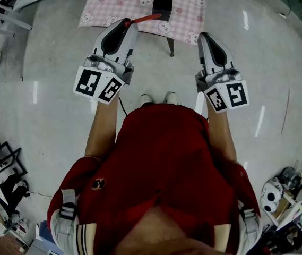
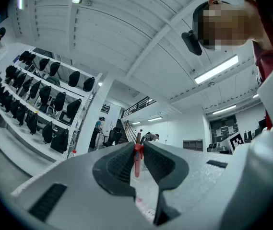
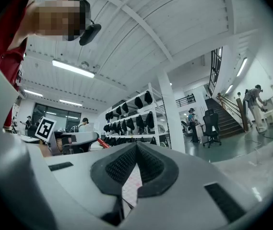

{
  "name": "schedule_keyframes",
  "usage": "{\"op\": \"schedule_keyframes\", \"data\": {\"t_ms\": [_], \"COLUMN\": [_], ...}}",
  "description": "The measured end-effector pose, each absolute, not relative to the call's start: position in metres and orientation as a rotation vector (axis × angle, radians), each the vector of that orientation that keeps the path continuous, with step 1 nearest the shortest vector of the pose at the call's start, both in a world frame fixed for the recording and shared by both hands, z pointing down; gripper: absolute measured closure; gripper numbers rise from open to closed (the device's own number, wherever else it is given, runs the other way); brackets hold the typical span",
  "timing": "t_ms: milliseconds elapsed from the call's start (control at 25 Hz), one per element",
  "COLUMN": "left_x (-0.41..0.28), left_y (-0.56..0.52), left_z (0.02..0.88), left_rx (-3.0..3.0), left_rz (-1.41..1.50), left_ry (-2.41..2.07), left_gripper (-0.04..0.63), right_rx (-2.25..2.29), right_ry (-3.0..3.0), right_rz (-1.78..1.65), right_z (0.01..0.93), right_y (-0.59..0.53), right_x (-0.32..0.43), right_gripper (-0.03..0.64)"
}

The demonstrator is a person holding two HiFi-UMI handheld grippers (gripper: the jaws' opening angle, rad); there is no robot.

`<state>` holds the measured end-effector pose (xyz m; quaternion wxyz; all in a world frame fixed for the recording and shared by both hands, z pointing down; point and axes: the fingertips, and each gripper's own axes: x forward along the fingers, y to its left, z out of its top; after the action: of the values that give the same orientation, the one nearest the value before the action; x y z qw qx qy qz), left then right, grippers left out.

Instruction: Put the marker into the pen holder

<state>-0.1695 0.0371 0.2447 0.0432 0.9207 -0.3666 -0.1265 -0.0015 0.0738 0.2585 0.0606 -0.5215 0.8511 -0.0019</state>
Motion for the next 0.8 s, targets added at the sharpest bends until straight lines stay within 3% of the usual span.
{"op": "schedule_keyframes", "data": {"t_ms": [800], "left_x": [-0.196], "left_y": [0.024], "left_z": [0.269], "left_rx": [2.771], "left_rz": [-0.430], "left_ry": [-1.100], "left_gripper": [0.529], "right_rx": [-1.643], "right_ry": [2.582], "right_rz": [-0.029], "right_z": [0.273], "right_y": [0.076], "right_x": [-0.024], "right_gripper": [0.618]}}
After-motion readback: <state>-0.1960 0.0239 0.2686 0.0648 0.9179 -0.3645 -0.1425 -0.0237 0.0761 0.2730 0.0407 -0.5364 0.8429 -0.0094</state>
